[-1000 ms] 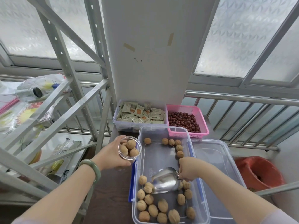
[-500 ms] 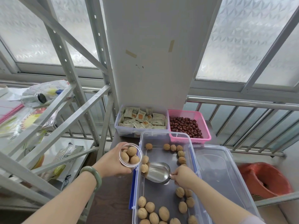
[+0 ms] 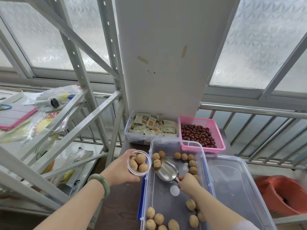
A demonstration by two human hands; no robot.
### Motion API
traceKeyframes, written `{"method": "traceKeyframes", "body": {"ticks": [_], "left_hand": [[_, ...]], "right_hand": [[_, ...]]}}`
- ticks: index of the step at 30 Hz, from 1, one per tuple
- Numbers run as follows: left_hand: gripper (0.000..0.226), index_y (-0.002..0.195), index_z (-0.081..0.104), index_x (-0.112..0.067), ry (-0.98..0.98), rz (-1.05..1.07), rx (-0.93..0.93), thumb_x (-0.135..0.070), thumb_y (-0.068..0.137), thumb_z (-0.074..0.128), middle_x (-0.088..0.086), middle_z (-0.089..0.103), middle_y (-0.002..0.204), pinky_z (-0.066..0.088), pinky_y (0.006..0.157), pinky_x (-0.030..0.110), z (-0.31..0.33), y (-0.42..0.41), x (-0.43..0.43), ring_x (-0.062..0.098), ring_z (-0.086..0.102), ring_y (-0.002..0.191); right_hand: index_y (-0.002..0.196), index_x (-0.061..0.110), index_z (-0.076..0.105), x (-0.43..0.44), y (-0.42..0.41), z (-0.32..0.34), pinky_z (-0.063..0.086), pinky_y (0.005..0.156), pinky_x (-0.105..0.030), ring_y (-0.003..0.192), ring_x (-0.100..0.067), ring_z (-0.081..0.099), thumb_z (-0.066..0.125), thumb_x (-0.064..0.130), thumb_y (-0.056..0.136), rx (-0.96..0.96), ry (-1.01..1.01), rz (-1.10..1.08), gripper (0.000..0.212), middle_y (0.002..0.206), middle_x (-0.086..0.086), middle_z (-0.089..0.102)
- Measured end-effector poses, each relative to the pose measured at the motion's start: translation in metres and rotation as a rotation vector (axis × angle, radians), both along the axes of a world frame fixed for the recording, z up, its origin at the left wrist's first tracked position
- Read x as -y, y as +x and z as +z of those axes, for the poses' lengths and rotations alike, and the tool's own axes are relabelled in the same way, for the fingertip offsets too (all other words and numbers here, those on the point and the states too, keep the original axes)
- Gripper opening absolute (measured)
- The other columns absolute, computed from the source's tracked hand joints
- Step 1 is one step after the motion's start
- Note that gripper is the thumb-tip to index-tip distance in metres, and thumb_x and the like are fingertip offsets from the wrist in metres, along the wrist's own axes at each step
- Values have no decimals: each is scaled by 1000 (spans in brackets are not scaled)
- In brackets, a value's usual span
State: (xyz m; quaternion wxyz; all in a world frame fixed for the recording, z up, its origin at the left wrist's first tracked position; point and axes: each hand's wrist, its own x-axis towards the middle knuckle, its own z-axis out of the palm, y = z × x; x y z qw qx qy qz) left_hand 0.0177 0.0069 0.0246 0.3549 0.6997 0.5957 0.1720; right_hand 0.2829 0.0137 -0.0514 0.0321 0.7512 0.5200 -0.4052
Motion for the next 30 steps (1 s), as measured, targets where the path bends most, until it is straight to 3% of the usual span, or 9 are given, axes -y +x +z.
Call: {"method": "traceKeyframes", "body": {"ticks": [3,5,12,16,18,21,24,26,30], "left_hand": [[90,126,38,-37,-5,4,5,-37,46,79,-17,56,117,45,92,22,-1,0,0,3,57,104],[91,126,38,-37,-5,8,4,-38,45,79,-18,56,117,45,93,22,-1,-1,0,3,58,105],[90,126,38,-37,-2,3,-13,-36,47,81,-18,56,116,44,91,20,0,0,0,5,58,104],[90,125,38,-37,-3,8,-19,-37,45,80,-17,57,116,45,92,23,1,-1,0,5,58,104],[89,124,39,-37,0,10,-20,-37,46,80,-17,57,116,45,91,22,2,-2,0,4,58,103],[88,125,38,-37,1,19,-17,-33,49,81,-18,56,114,42,87,19,5,-3,1,4,57,102],[87,124,39,-37,-1,31,-12,-31,48,81,-18,56,114,43,87,19,5,-4,0,5,58,101],[86,123,41,-38,0,50,-7,-32,47,79,-18,58,115,46,87,21,4,-5,-1,4,59,100],[88,122,41,-40,-1,91,3,-38,43,79,-18,59,114,49,90,27,1,-3,-5,5,60,100]], "right_hand": [[107,-4,63,4,3,0,48,49,-19,60,-18,56,48,-2,90,-265,-26,-223,22,68,-8,57],[108,-2,60,8,4,3,43,40,-15,51,-12,52,48,2,92,-330,-50,-302,20,66,-8,59],[111,12,67,1,-6,0,46,65,-21,80,-16,54,53,11,91,-155,138,-175,25,89,-2,60],[111,0,66,-16,-9,-2,56,86,-37,78,-20,57,55,9,86,-255,102,-219,29,84,-7,61],[109,-2,66,-17,-7,-5,56,71,-32,67,-18,57,55,5,86,-300,94,-273,27,72,-5,60],[98,2,65,-12,-3,-3,44,42,-15,55,-14,49,47,-3,92,-434,64,-407,20,63,-6,55],[101,12,63,-9,2,-3,42,46,-13,58,-10,52,46,-1,94,-455,92,-403,22,69,-4,60],[112,11,65,-9,6,-1,42,53,-15,60,-8,54,47,2,94,-469,127,-386,27,71,-3,63],[114,6,66,-8,13,20,44,48,-9,58,-7,52,47,1,93,-494,168,-333,29,70,-2,61]]}}
